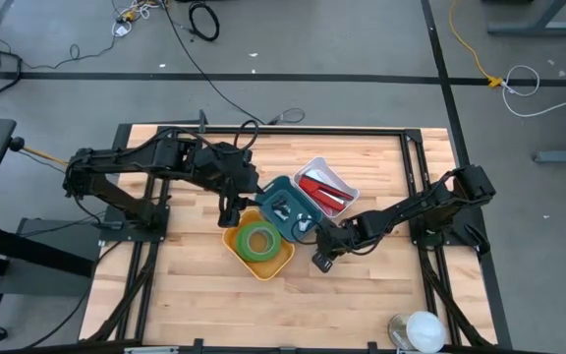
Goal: Pick and place Stapler, Stapler remover, tape
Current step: Put the purple staple remover into the blue bin
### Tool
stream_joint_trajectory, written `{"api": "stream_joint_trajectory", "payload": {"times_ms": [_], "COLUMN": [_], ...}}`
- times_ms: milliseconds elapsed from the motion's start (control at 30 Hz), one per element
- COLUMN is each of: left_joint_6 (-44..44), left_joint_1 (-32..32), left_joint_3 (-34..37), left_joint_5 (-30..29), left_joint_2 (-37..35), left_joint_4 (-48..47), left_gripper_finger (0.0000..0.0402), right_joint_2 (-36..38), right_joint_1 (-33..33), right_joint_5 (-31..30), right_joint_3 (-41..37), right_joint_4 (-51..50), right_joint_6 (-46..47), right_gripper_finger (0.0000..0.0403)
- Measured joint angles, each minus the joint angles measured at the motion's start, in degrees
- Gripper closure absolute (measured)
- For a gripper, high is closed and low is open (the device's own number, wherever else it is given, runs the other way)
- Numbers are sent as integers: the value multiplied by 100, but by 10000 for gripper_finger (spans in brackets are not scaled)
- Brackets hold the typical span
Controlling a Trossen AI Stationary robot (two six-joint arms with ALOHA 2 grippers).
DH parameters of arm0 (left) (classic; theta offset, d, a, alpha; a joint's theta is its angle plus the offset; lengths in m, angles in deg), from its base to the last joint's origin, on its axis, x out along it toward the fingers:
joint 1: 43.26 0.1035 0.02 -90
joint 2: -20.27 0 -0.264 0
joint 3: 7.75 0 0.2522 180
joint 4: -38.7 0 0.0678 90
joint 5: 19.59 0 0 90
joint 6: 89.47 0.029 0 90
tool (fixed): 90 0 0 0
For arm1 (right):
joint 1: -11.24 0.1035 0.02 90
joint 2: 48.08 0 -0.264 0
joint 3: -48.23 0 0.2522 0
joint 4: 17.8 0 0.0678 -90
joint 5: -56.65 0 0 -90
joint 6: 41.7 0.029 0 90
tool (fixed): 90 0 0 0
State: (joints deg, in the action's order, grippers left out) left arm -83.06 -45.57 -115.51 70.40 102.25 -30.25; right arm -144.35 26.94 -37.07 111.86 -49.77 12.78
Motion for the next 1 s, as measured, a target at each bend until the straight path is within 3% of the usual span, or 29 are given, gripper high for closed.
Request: {"api": "stream_joint_trajectory", "payload": {"times_ms": [500, 733, 1000], "left_joint_6": [17, 24, 26], "left_joint_1": [0, 0, -1], "left_joint_3": [0, 0, 0], "left_joint_5": [0, 2, 2], "left_joint_2": [0, 2, 2], "left_joint_4": [3, 19, 66], "left_gripper_finger": [264, 264, 264], "right_joint_2": [240, 723, 935], "right_joint_1": [45, 86, -32], "right_joint_5": [340, 318, -184], "right_joint_3": [2, 4, 9], "right_joint_4": [377, 964, 1410], "right_joint_6": [-458, -1293, -2094], "right_gripper_finger": [401, 402, 402]}}
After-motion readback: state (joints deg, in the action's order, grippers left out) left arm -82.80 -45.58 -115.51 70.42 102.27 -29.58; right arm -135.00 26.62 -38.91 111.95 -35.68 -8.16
